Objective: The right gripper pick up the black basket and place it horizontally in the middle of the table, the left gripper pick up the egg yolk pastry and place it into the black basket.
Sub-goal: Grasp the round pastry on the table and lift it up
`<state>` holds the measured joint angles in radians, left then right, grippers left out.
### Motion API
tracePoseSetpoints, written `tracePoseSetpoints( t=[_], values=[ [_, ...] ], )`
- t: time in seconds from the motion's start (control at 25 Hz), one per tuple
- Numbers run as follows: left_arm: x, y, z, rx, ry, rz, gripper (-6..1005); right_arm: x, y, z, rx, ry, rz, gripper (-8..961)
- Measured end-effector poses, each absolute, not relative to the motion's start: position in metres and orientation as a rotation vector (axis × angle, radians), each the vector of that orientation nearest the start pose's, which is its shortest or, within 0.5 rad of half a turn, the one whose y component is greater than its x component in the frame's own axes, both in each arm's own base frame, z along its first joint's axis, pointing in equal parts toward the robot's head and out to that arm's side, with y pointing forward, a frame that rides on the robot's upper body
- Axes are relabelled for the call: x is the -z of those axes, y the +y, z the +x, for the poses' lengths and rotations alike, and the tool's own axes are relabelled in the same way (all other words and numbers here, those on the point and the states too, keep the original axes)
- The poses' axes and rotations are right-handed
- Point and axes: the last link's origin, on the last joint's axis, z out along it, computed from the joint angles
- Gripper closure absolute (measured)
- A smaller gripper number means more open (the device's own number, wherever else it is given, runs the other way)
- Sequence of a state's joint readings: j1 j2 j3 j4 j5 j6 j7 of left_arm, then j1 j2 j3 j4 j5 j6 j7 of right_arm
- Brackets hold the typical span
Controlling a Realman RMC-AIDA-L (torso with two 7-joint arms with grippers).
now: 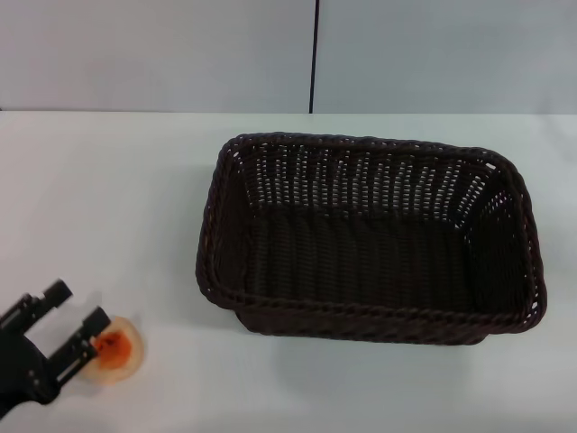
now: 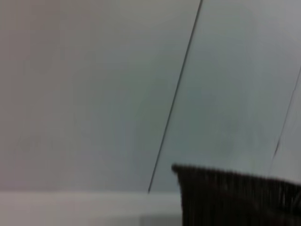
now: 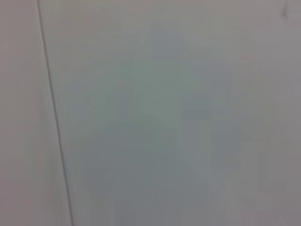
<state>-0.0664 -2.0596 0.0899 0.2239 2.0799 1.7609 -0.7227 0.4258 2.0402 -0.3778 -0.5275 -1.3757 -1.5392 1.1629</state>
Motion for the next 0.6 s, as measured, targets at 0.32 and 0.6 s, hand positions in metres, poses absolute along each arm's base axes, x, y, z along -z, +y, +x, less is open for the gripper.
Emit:
tracePoseSetpoints(
  t=[0.32, 0.6],
  values=[
    [0.015, 0.137, -0.376, 0.886, -0.788, -2.126, 375, -0.12, 0.33, 0.314, -1.225, 0.541, -1.725, 389],
    [0.021, 0.134, -0.379, 0.85, -0.801, -2.133, 377, -0.133, 0.317, 0.33, -1.237, 0.554, -1.602, 389]
  ],
)
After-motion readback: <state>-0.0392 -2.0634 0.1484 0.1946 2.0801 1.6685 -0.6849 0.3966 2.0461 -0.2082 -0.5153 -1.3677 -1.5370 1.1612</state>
